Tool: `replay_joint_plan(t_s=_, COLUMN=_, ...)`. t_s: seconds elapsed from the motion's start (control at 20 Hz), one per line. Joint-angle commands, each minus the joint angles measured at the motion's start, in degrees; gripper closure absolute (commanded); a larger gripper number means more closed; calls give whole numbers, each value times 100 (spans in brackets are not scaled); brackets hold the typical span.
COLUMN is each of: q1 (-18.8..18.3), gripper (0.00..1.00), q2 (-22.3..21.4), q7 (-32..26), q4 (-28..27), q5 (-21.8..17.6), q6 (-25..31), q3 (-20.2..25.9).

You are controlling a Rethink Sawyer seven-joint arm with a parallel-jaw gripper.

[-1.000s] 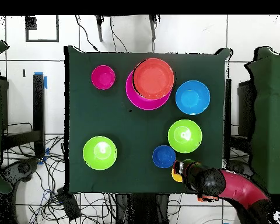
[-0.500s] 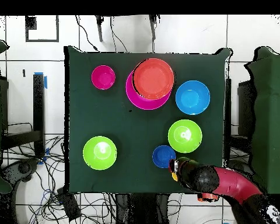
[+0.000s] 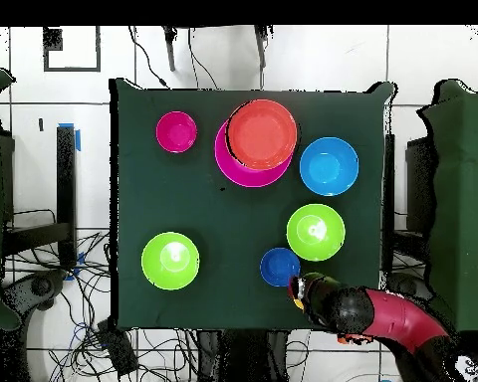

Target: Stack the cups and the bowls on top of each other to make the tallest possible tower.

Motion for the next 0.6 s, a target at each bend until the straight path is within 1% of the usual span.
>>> replay_joint_plan(t_s=0.05, q1=20, gripper=0, q2=-189, q7=451, q4=364, q5=-3, q6=28, q3=-29)
replay_joint_plan(t_s=0.2, q1=-135, gripper=0, q2=-466, q7=310, q4=538, q5=100, q6=243, q3=50)
replay_joint_plan(t_s=0.3, q1=-154, gripper=0, q2=-578, q7=319, q4=630, q5=143, q6=277, q3=81)
replay_joint_plan(t_s=0.4, q1=-151, gripper=0, q2=-537, q7=398, q4=709, q5=112, q6=159, q3=64)
replay_joint_plan(t_s=0.6, q1=-77, gripper=0, q2=-294, q7=544, q4=693, q5=-25, q6=-127, q3=-35)
